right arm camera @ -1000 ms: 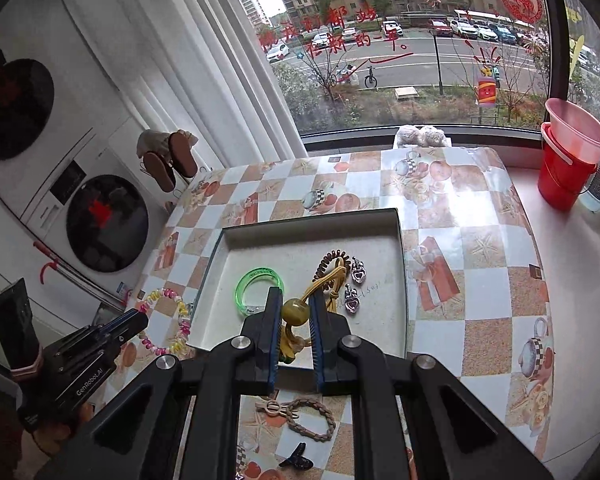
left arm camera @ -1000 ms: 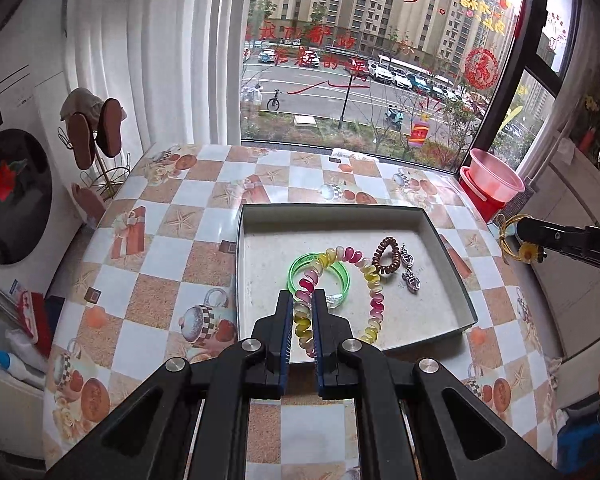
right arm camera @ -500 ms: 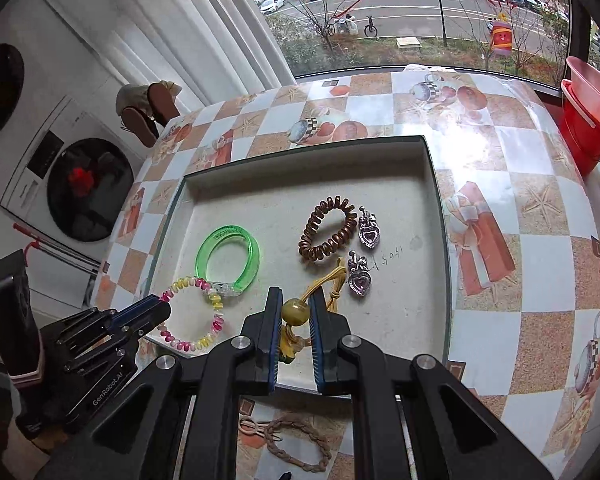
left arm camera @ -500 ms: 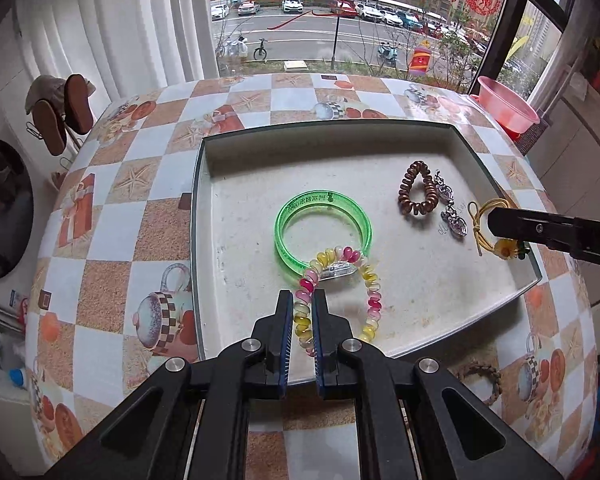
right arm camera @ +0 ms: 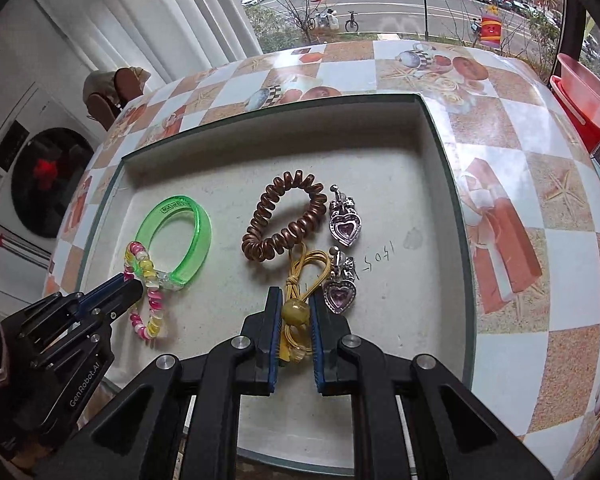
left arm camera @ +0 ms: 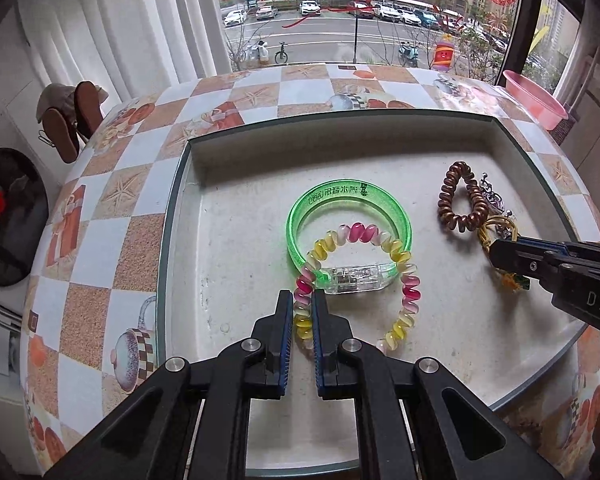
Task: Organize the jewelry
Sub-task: 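Carry the beaded bracelet and yellow hair tie over the tray, then open the right tool to drop the hair tie while the left tool releases the bracelet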
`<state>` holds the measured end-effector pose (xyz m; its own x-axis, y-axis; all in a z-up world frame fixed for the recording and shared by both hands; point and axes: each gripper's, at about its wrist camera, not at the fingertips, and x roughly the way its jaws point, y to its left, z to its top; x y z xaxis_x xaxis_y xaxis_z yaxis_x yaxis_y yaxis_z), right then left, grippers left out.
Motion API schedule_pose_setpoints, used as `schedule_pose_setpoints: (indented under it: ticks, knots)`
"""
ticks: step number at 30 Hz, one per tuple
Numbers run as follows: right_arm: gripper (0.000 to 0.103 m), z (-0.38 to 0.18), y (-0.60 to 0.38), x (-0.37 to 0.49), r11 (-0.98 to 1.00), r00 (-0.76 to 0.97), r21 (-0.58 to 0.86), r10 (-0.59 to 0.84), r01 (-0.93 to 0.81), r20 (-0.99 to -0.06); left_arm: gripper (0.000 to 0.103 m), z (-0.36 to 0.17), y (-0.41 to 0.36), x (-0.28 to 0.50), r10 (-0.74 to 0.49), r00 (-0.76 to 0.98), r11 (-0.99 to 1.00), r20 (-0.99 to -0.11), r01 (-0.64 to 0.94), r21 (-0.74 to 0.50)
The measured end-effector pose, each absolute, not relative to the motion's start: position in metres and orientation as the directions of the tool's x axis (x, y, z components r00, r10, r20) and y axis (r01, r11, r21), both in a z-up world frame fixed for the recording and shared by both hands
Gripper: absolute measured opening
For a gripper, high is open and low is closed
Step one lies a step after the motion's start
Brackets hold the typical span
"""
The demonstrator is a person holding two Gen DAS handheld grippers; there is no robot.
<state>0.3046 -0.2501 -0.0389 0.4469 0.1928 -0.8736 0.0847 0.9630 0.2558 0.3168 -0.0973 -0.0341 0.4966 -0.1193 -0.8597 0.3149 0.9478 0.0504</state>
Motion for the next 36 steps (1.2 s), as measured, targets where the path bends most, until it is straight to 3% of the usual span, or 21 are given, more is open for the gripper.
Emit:
schedule_pose_setpoints:
  ticks: [12,13,17,21,27,36]
  knots:
    - [0.017,-0.037,-0.250,0.308,0.977,0.465,0.199,0.138,0.083,-0.875,0.023,-0.037,-0.101,0.313,-0.098,0.533,0.961,-0.841,0.270,0.059]
    - [0.019,-0.037,-0.249,0.308,0.976,0.464,0.204,0.143,0.083,-0.874,0.023,-0.037,-0.101,0.313,-0.097,0.533,0.961,-0.841,0.269,0.059]
    - [0.051,-0.035,-0.247,0.306,0.977,0.467,0.198,0.139,0.080,-0.873,0.023,-0.036,-0.100,0.310,-0.109,0.536,0.960,-0.837,0.275,0.050]
    - [0.052,-0.035,-0.248,0.304,0.974,0.468,0.210,0.146,0.088,-0.872,0.023,-0.033,-0.096,0.306,-0.114,0.544,0.965,-0.831,0.261,0.038]
    - [0.062,-0.024,-0.252,0.295,0.962,0.496,0.255,0.176,0.096,-0.850,0.023,-0.026,-0.091,0.300,-0.130,0.565,0.967,-0.815,0.255,0.022]
    - [0.062,-0.004,-0.258,0.277,0.948,0.539,0.298,0.193,0.114,-0.820,0.023,-0.012,-0.086,0.292,-0.148,0.590,0.969,-0.794,0.248,0.004]
